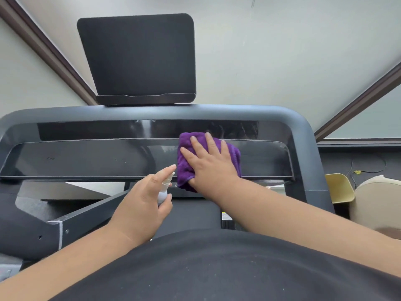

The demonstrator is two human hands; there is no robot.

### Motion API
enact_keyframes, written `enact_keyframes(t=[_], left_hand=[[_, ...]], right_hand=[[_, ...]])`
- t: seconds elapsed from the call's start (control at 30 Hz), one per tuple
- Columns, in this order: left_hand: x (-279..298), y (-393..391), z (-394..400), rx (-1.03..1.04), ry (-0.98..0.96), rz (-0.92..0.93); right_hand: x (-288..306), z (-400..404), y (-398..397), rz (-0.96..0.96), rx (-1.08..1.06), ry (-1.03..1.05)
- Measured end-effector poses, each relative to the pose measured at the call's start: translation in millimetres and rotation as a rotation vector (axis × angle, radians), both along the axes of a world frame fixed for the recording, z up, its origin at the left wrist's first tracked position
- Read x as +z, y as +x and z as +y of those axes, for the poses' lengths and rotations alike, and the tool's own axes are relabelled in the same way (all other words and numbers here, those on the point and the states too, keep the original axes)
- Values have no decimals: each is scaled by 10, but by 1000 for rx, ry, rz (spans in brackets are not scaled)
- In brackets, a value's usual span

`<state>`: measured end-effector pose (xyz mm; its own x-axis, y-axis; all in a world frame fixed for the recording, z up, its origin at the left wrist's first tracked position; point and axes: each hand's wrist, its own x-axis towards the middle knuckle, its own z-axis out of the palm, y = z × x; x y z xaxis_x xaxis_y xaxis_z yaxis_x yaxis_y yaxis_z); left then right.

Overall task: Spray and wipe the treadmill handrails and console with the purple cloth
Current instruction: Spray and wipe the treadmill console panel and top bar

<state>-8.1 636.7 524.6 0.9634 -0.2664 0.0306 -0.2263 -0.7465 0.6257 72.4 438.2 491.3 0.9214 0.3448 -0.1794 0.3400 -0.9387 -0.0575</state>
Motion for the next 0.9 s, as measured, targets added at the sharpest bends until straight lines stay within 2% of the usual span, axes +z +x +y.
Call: enact_keyframes(t=[0.1, 0.3, 0.43, 0.57, 0.63, 0.8, 0.9], left_hand=[[-9, 38, -58, -31, 17, -26], [-52, 18, -21, -37, -9, -12], [-105, 19, 24, -2, -4, 16], [-98, 52, -83, -5, -15, 12], [-72, 88, -153, -7, -29, -6], [-95, 130, -69, 18, -27, -13], [-111, 82, 39, 36, -25, 15]], right_hand=[[-10, -345, 11, -7, -21, 25], [48, -1369, -183, -3, -262, -43], [46, -1111, -148, -6, -256, -66], [37, -631, -72, -7, -97, -42], [55, -688, -35, -1, -54, -40], [84, -1240, -142, -23, -205, -51], [69, -1105, -140, -7, -229, -79]])
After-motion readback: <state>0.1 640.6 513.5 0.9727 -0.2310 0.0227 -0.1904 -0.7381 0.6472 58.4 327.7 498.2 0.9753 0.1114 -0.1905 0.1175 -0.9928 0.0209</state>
